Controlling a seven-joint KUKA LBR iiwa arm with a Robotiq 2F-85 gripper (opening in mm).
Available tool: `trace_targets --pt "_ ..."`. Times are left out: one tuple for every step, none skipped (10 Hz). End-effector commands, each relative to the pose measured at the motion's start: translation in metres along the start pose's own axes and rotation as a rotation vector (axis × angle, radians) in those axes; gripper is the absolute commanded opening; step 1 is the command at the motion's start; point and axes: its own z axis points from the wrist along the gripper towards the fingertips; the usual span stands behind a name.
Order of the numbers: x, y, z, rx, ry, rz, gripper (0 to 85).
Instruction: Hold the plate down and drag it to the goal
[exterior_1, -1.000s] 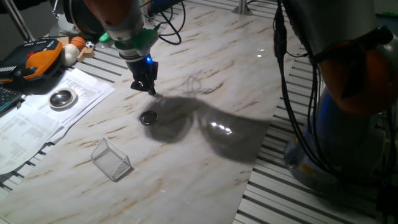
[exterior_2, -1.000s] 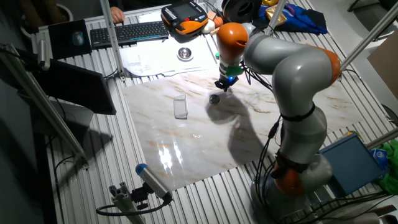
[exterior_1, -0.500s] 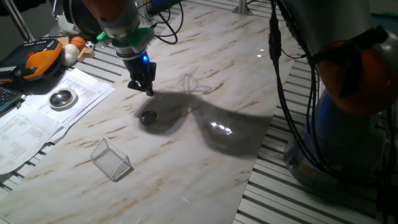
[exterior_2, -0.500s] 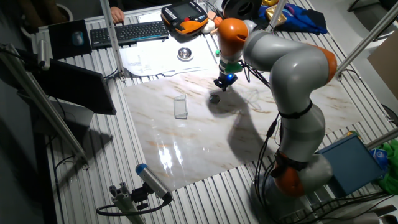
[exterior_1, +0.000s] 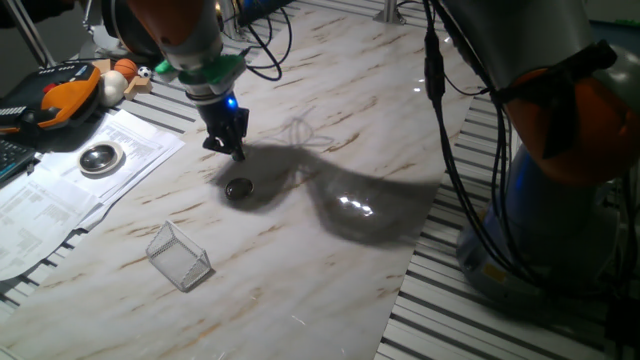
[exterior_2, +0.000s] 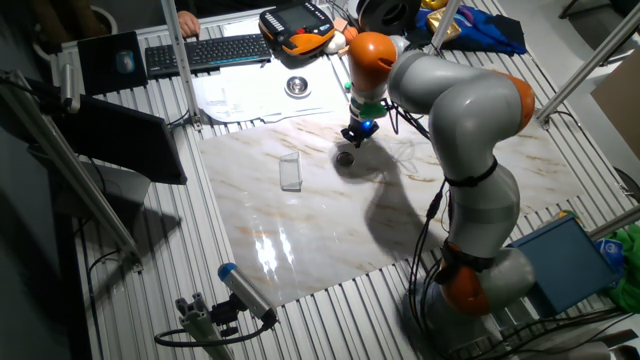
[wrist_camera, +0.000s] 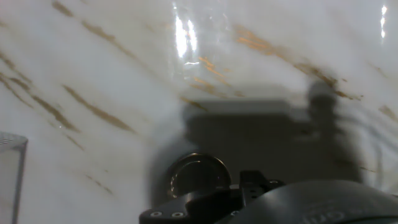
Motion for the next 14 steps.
trace_targets --pt "0.000 0.000 0.004 -0.003 0.001 -0.003 0.0" --pt "0.001 0.001 0.008 -0.001 0.001 -0.001 0.0" --pt "0.003 0.001 0.012 0.001 0.004 -0.001 0.0" --pt "0.009 0.001 0.016 -0.001 0.002 -0.001 0.0" --pt "0.013 0.001 0.021 0.011 -0.003 -0.012 0.0" --pt "0.015 0.000 0.022 0.007 0.010 -0.015 0.0" --pt "0.018 -0.001 0.023 0.008 0.011 -0.015 0.0" --pt "0.021 0.000 0.026 0.019 0.000 -0.009 0.0" --pt "0.021 0.003 0.029 0.032 -0.003 -0.003 0.0" --pt "0.020 0.007 0.032 0.044 -0.007 0.003 0.0" --pt "0.020 0.009 0.033 0.052 -0.008 0.005 0.0" --pt "0.019 0.009 0.034 0.051 -0.010 0.007 0.0" --pt "0.019 0.009 0.033 0.057 -0.012 0.004 0.0" --pt "0.019 0.008 0.032 0.046 -0.008 0.003 0.0"
